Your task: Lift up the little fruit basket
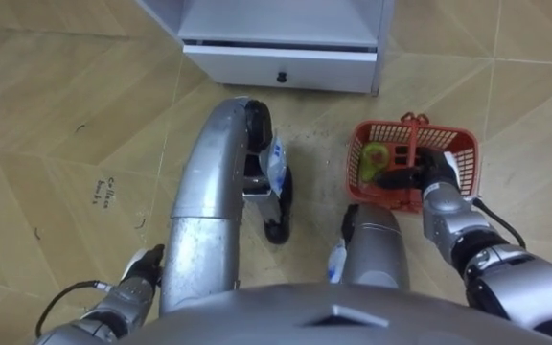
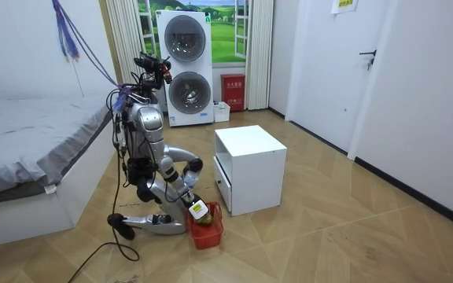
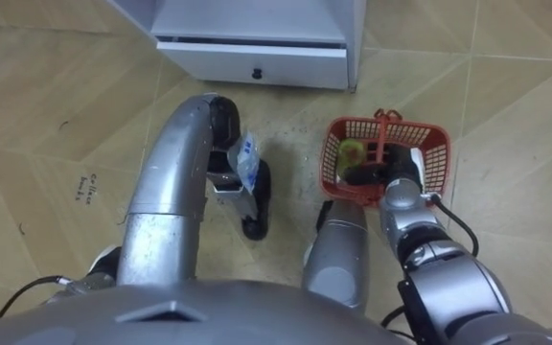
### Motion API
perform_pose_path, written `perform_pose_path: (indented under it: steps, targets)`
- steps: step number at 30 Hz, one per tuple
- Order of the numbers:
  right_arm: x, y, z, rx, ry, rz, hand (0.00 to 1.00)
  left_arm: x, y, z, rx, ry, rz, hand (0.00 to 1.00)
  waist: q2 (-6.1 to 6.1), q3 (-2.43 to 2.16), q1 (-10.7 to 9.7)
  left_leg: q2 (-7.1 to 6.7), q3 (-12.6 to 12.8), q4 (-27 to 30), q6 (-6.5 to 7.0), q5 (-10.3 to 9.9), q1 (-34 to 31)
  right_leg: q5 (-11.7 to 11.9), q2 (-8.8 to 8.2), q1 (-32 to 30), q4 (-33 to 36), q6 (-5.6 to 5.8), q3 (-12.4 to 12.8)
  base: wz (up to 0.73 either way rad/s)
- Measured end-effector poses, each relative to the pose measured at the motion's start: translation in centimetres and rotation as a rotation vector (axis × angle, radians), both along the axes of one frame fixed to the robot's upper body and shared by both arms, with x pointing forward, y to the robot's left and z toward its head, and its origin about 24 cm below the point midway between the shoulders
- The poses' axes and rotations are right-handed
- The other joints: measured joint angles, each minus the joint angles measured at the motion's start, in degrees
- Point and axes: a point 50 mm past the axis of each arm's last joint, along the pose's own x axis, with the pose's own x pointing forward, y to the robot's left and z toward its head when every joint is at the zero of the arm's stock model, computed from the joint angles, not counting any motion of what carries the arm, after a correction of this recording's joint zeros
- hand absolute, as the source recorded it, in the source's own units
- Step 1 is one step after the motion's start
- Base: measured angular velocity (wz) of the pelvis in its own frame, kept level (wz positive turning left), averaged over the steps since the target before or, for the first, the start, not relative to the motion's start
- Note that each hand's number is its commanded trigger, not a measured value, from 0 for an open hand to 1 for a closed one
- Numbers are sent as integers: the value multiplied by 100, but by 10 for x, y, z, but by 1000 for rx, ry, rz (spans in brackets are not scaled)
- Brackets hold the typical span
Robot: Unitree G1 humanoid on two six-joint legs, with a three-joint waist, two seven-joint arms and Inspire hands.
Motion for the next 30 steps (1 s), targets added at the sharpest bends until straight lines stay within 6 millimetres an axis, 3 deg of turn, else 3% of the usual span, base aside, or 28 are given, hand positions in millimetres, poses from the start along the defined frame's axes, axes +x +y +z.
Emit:
perform_pose_path:
  steps: [7,17,21,24,30]
  targets:
    - [0,3,0,2,-2,-4,100,5,-11,-1,-17,-13,0,0,-18,11,0,-7,-53,41,16,8,-66,0,38,2,-5,-1,-61,1]
    - [2,2,1,2,-5,-6,100,9,-11,-1,-18,-22,-3,0,-36,20,-1,-26,-108,123,64,-13,-69,-1,79,74,-5,-2,-95,0]
    - [14,5,6,18,-29,16,100,17,-11,1,-19,-43,-3,0,-67,27,-2,-36,-140,177,89,-28,-65,-3,111,128,0,-7,-94,-2]
    - [21,9,11,26,-56,38,100,26,-10,3,-24,-73,18,0,-155,63,-9,-92,-176,209,131,-78,33,-3,115,276,-46,-8,-98,-1]
    - [36,12,23,-8,-128,125,100,41,-4,8,-20,-125,73,0,-209,33,-90,-207,-246,337,288,-252,248,-11,109,635,-175,-23,-110,-4]
